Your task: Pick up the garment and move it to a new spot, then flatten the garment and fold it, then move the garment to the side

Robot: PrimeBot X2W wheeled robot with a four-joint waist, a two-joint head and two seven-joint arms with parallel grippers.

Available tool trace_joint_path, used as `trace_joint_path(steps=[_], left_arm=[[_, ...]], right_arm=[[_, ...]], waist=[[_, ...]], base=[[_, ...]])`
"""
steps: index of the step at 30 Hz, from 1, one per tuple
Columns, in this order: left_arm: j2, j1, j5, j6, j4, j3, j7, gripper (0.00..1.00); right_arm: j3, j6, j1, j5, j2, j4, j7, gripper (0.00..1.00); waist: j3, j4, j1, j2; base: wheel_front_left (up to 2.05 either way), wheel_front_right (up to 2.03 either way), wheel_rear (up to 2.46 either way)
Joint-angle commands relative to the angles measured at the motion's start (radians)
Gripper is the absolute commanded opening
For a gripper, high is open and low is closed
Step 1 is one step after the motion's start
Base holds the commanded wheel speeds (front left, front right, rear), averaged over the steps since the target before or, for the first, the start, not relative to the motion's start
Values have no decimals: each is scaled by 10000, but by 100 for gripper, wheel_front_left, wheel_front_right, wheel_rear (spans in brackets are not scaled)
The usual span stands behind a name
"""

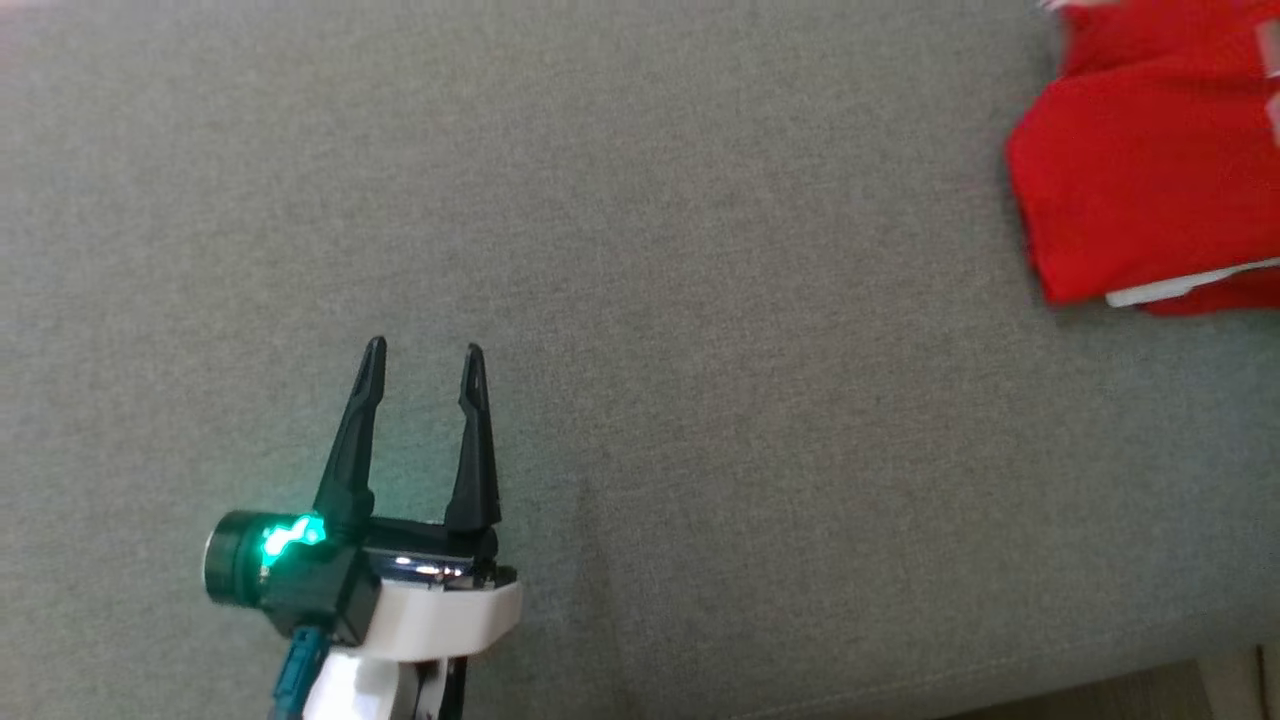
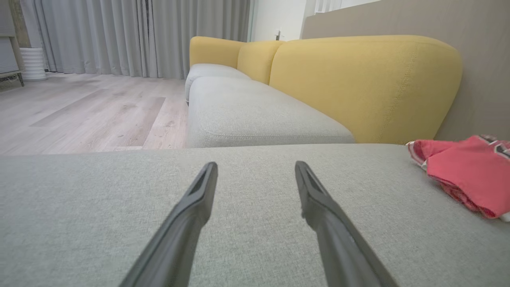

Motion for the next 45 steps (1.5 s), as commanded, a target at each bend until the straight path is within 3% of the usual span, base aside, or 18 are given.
trace_joint_path(steps=[1,2,3,10,15,20,25,45], left_arm=[[-54,-56,-6,5,-65,255,-80,100],[-54,-10,6,10,60,253,-80,100],[-54,-10,6,10,60,253,-80,100],[-54,531,-145,38,467,180,-80,100],[-55,1015,-229,76,612,182,-80,100],[-55,1500,-211,210,288,442,-80,100],[-55,2286,-348,459,-147,587,-80,100],[-55,2778,-98,415,-121,490,-80,100]], right_arm=[[-251,-9,311,-840,440,-386,-342,100],[-349,-9,533,-1169,902,-548,-422,100],[-349,-9,533,-1169,902,-548,-422,100],[-571,-9,3005,-2294,4116,-1856,-708,100],[-355,-9,4936,-2257,5343,-3460,-742,100],[3,-9,6676,-2321,5637,-5620,-744,100],[514,-9,8022,-2233,5688,-6648,-745,100],[616,-9,8547,-2315,5758,-6962,-747,100]], waist=[[-566,276,-2,0],[-784,349,-2,0],[-784,349,-2,0],[-2460,1036,-2,0],[-3403,1519,-2,0],[-3958,1719,-2,0],[-4376,1740,-2,0],[-4560,1649,-2,0]], base=[[0,0,0],[0,0,0],[0,0,0],[0,0,0],[0,0,0],[0,0,0],[0,0,0],[0,0,0]])
